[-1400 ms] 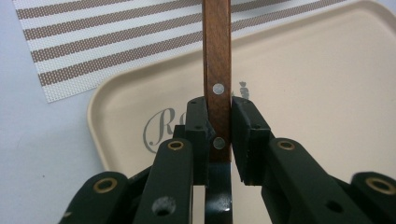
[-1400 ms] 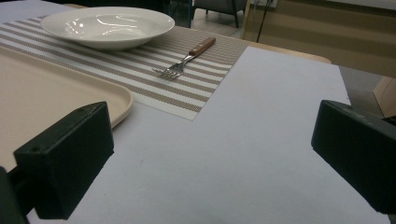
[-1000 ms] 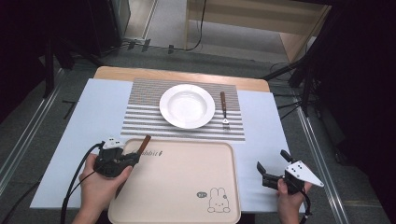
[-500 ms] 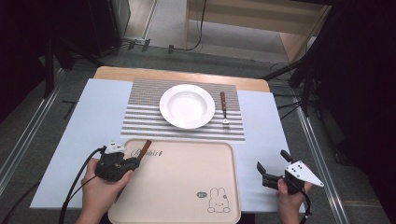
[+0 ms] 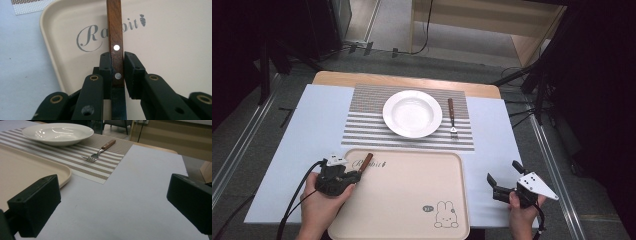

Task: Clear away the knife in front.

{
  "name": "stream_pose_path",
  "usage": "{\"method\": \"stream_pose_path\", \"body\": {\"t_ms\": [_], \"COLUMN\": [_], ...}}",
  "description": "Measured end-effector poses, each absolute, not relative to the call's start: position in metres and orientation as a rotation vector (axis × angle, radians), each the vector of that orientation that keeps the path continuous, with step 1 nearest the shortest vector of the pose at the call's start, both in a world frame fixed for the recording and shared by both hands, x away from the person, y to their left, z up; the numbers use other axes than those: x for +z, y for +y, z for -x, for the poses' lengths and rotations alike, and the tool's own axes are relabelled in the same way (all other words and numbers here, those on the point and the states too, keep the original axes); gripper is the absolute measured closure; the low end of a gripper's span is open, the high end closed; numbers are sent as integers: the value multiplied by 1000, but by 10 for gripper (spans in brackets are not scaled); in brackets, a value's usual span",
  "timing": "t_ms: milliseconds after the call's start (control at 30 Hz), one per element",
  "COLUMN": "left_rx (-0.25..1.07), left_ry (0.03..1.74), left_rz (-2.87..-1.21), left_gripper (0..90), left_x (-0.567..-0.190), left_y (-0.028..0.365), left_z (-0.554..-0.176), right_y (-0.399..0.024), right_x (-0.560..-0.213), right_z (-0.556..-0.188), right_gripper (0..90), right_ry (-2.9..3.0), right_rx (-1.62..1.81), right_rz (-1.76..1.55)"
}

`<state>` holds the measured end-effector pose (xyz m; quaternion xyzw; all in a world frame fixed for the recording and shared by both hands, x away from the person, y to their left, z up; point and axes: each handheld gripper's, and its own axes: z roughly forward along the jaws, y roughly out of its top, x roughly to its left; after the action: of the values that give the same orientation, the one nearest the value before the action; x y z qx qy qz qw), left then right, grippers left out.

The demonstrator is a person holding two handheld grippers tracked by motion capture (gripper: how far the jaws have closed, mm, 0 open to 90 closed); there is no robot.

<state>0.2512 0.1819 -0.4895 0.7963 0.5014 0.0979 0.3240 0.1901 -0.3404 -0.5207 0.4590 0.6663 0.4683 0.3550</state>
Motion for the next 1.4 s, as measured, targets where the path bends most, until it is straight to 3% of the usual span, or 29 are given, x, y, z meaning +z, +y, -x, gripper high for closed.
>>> {"method": "stream_pose_path", "body": {"t_ms": [133, 233, 367, 533, 1133, 1400], "left_rx": [275, 305, 313, 342, 233, 243], "left_ry": [1304, 1277, 1127, 997, 1007, 1032], "left_rz": [-2100, -2051, -2016, -2125, -2195, -2182], "left_gripper": [754, 653, 737, 893, 896, 896], "left_x": [-492, -490, -486, -487, -500, -500], "left_y": [182, 186, 188, 172, 183, 200], "left_z": [-251, -252, -254, -254, -260, -257], "right_y": [-340, -340, -340, -340, -340, -339], "right_x": [-521, -521, -521, -521, -521, -521], "right_z": [-190, -190, -190, -190, -190, -190], "right_gripper": [0, 0, 0, 0, 0, 0], "right_ry": [1722, 1721, 1720, 1721, 1721, 1722], "right_rx": [1210, 1211, 1208, 1202, 1201, 1196], "right_rz": [-1186, -1186, -1187, -1189, -1191, -1189]}}
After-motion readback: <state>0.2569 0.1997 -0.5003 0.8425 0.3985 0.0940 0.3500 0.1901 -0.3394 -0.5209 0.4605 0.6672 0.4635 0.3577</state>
